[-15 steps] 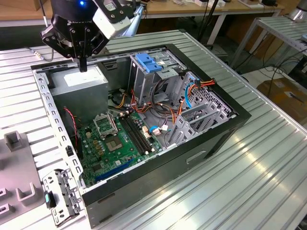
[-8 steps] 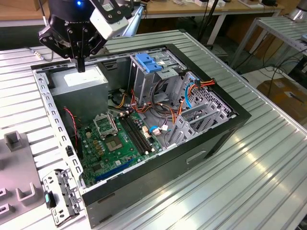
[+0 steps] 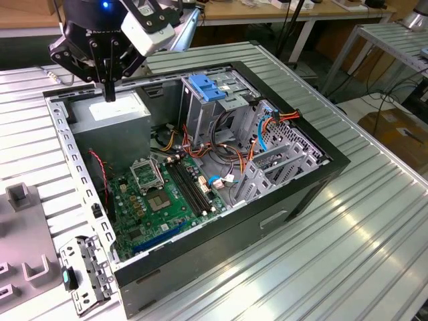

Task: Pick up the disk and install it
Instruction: 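Reach for the disk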

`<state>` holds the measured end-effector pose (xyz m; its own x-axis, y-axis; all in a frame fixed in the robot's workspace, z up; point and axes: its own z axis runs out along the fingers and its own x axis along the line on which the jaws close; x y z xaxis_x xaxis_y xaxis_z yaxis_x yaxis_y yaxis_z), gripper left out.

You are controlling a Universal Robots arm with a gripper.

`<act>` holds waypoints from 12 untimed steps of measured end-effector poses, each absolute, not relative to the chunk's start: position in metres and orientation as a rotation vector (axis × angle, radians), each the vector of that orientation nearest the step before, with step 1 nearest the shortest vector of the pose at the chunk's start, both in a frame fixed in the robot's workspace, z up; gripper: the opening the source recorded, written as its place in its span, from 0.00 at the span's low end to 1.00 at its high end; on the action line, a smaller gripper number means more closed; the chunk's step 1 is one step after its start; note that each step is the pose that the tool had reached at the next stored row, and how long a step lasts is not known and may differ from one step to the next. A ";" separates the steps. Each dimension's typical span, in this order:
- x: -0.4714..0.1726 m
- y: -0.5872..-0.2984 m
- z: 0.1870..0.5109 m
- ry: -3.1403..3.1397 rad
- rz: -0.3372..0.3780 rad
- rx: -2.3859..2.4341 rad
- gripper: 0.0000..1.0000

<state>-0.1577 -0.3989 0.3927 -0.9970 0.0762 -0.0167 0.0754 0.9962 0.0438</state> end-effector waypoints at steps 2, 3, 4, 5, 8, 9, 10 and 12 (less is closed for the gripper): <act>-0.159 -0.399 0.393 3.120 0.067 0.119 0.11; -0.159 -0.399 0.393 3.120 0.067 0.119 0.11; -0.160 -0.399 0.393 3.121 0.067 0.119 0.11; -0.160 -0.399 0.393 3.121 0.067 0.119 0.11; -0.161 -0.399 0.393 3.121 0.067 0.119 0.11; -0.162 -0.399 0.393 3.121 0.067 0.119 0.11; -0.162 -0.399 0.393 3.121 0.067 0.119 0.11; -0.163 -0.399 0.393 3.121 0.067 0.119 0.11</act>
<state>-0.1630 -0.3989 0.3925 -0.9970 0.0762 -0.0157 0.0754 0.9962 0.0437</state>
